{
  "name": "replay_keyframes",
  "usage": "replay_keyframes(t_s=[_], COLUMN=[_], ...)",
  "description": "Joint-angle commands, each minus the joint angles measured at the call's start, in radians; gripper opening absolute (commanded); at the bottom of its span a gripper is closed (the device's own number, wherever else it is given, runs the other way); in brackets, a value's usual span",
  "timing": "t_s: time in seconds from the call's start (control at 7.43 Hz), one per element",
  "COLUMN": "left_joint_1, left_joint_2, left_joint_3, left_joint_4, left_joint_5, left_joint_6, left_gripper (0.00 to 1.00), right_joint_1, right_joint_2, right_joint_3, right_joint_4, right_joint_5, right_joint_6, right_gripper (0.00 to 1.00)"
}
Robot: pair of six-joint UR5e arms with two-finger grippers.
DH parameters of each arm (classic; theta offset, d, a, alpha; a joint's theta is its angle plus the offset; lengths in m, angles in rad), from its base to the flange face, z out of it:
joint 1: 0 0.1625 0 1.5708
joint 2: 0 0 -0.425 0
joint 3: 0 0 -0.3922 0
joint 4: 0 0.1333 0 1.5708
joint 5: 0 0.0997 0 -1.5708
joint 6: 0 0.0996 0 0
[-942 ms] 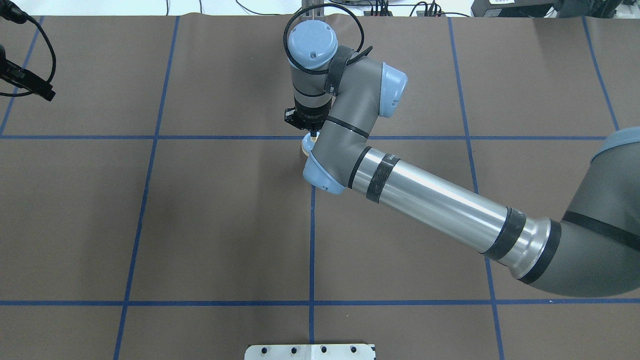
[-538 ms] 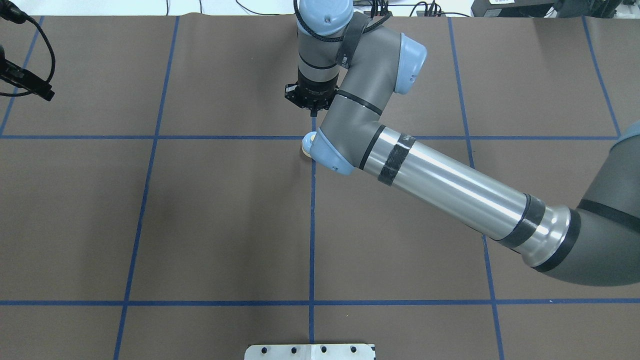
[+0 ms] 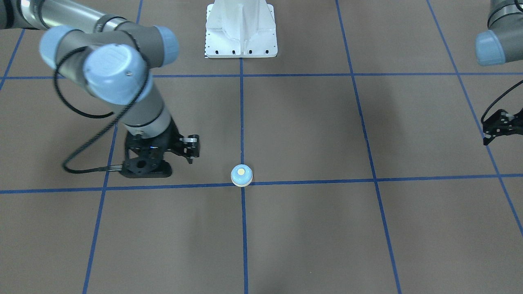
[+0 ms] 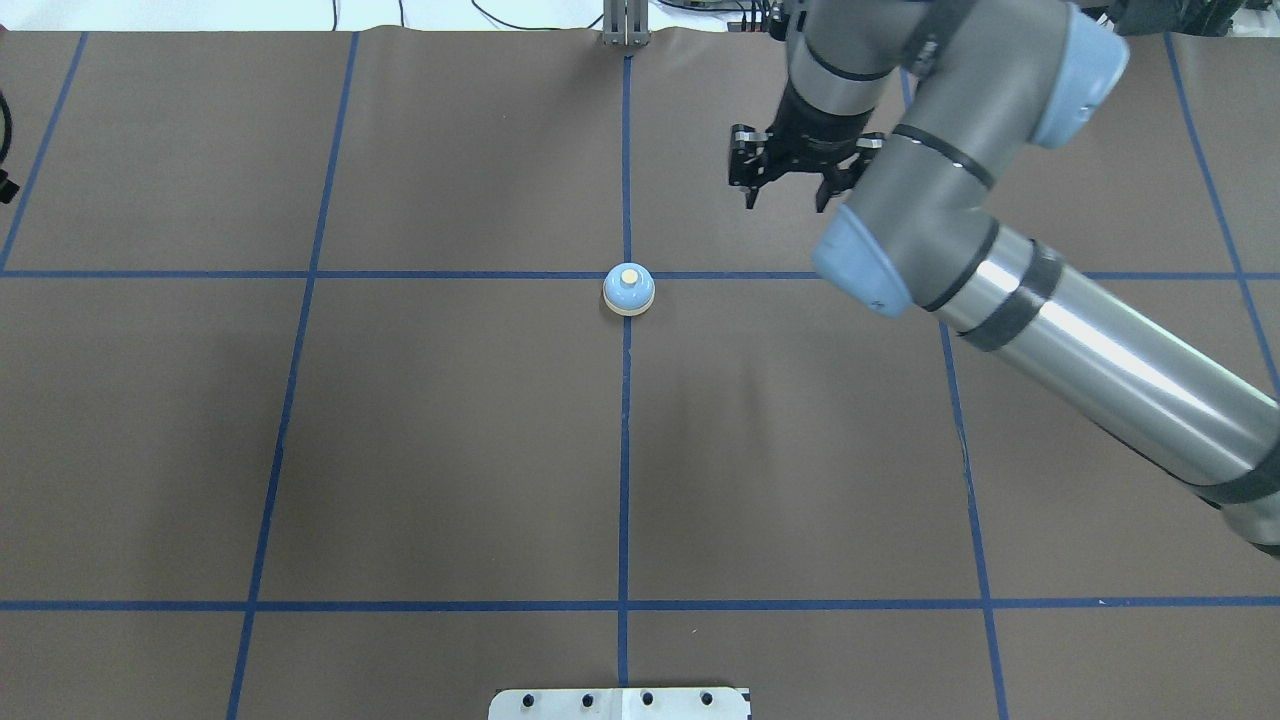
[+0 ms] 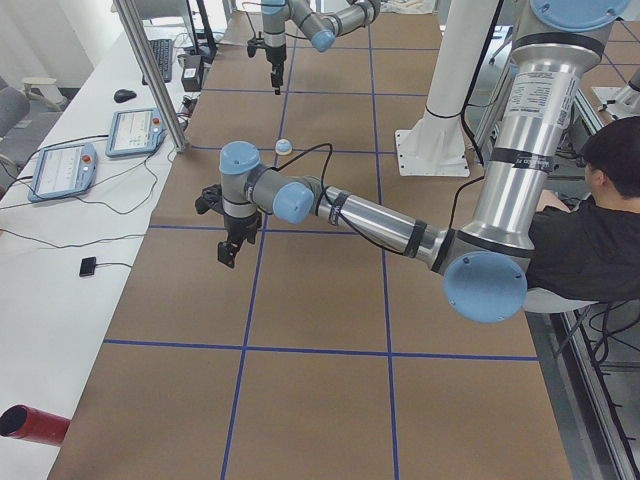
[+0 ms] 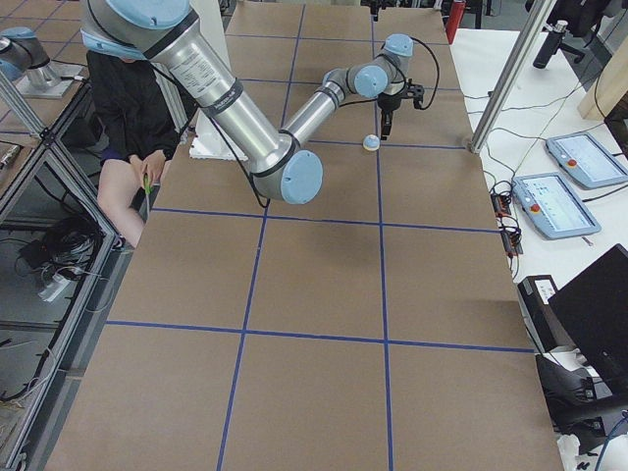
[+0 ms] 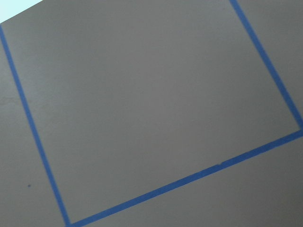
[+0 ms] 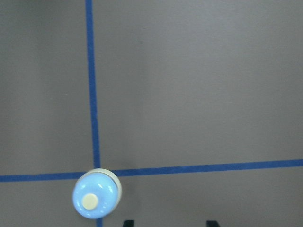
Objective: Place and press bell with both arms
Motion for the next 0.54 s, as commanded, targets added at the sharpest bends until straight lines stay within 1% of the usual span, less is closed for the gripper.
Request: replay_keyframes(t_s=[0.0, 0.13, 0.27, 0.4], left_joint_1=[-0.123, -0.160, -0.190, -0.206], left_joint_2=[0.091, 0.140, 0.163, 0.204], left_joint_3=[0.030, 0.033, 0.049, 0.049], left_joint_4=[0.000, 0.000, -0.003, -0.002], left_joint_5=[-0.090, -0.091, -0.095, -0.095], left_joint_6=[0.143, 0.150, 0.158, 0.212], left_gripper=[0.99, 0.99, 0.99, 0.99], right_joint_1=[0.141, 0.201, 0.275, 0.344], right_joint_2=[-0.255, -0.348, -0.421, -0.496], right_joint_3=[0.174, 0.204, 0.207, 0.207], right_joint_4=[-0.013, -0.012, -0.010, -0.004], right_joint_5=[0.077, 0.097, 0.115, 0.129], right_joint_6=[-0.262, -0.386, -0.508, -0.653], right_gripper=[1.00, 1.00, 1.00, 1.00])
